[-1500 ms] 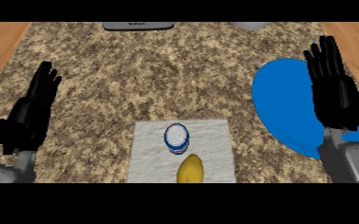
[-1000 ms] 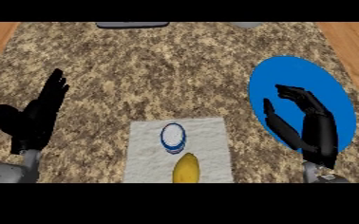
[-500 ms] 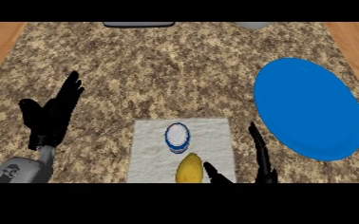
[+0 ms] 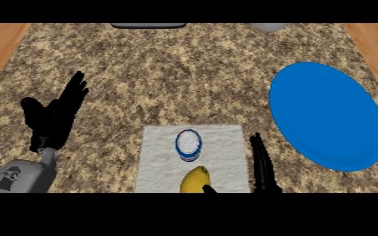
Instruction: Pick the can from the placemat and place it in the plate
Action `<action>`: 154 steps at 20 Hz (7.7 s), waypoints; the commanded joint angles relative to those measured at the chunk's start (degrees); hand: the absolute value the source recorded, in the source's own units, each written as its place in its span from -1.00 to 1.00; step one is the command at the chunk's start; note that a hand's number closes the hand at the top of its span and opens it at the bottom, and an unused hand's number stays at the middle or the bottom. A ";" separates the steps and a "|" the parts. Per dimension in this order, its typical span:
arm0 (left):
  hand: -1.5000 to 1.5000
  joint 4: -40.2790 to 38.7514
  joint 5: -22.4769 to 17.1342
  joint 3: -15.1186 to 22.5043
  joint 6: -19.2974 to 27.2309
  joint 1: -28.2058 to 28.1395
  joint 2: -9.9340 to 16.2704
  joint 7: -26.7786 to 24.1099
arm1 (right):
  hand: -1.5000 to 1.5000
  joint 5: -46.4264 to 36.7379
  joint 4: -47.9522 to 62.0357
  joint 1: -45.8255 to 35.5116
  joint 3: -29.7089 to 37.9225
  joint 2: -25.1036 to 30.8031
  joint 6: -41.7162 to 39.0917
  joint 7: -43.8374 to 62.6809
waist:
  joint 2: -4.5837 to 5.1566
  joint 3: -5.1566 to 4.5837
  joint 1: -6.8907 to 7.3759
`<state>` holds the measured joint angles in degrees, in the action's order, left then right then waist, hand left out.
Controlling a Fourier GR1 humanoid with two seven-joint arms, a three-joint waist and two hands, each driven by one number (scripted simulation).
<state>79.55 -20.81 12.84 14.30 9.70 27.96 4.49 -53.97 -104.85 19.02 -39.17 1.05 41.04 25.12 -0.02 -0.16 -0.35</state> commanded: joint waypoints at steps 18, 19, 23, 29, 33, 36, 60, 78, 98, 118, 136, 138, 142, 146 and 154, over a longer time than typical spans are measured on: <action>0.00 -1.95 3.17 -4.01 -4.27 1.23 -2.57 1.27 | -1.00 -4.17 3.55 -21.68 -5.77 -1.04 -30.11 42.06 | 0.00 0.15 0.51; 0.00 -3.34 4.60 -3.63 -3.10 1.42 -4.09 -0.25 | -1.00 -2.14 3.98 -23.45 -3.13 -1.04 -32.43 40.99 | 0.05 0.15 0.46; 0.00 -4.02 4.47 -4.60 -4.94 3.00 -4.05 1.47 | -1.00 3.07 11.35 -30.40 -4.28 -1.04 -27.99 44.35 | 0.12 0.15 0.65; 0.00 2.79 6.60 -3.42 -2.62 -1.73 -6.44 3.01 | -1.00 4.93 7.20 -33.59 -0.95 -1.03 -34.57 48.43 | -0.08 0.15 0.63; 0.00 0.85 5.91 -6.45 -5.80 0.11 -4.91 3.09 | -1.00 5.97 19.62 -35.95 -0.92 -1.03 -27.77 43.02 | 0.05 0.17 0.82; 0.00 -4.72 8.85 -6.27 -4.70 3.41 -7.53 0.83 | -1.00 7.40 21.01 -37.46 -3.02 -1.04 -27.79 44.46 | 0.13 0.15 0.59; 0.00 -0.46 11.27 -10.81 -8.89 -0.13 -9.11 3.25 | 1.00 14.52 15.40 -35.30 -23.31 7.85 -33.26 15.14 | -0.19 0.23 0.90; 0.00 2.22 11.66 -12.06 -7.92 -0.12 -9.77 5.78 | 1.00 10.34 -20.95 -20.28 2.83 42.08 -11.42 7.11 | -0.01 0.26 -0.46; 0.00 4.26 14.36 -12.37 -10.12 0.34 -10.39 6.93 | 1.00 40.62 23.68 -24.83 29.73 45.76 -24.09 -30.78 | 0.21 0.26 1.16; 0.00 3.73 14.93 -13.51 -10.12 0.08 -12.17 8.78 | -1.00 63.06 32.79 -34.57 42.06 38.13 -48.53 -55.53 | -0.38 0.17 -0.10; 0.00 0.35 18.29 -14.37 -11.16 -0.64 -15.27 3.26 | -1.00 70.95 52.45 -33.35 53.91 42.34 -74.79 -55.95 | 0.14 0.20 0.73; 0.00 1.36 15.91 -16.04 -14.30 -1.99 -13.80 2.58 | -1.00 72.26 55.91 -35.94 55.98 45.57 -77.51 -54.26 | 0.14 0.20 0.92; 0.00 1.21 17.99 -15.12 -12.34 0.04 -15.97 4.36 | -1.00 67.47 59.74 -35.85 56.36 44.58 -77.57 -59.79 | 0.13 0.21 0.74; 0.00 1.57 17.57 -16.37 -12.96 0.18 -15.03 6.55 | -1.00 64.44 65.05 -38.90 55.90 46.31 -78.08 -63.32 | 0.10 0.21 0.82; 0.00 -1.59 17.35 -17.39 -14.18 3.32 -14.90 5.34 | -1.00 58.51 77.00 -41.89 54.41 51.71 -78.99 -70.45 | 0.33 0.28 1.08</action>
<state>78.74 -2.97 -3.80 0.66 11.24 12.85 8.97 6.69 -33.11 -21.70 15.37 50.27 -30.99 -37.56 0.26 0.10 0.73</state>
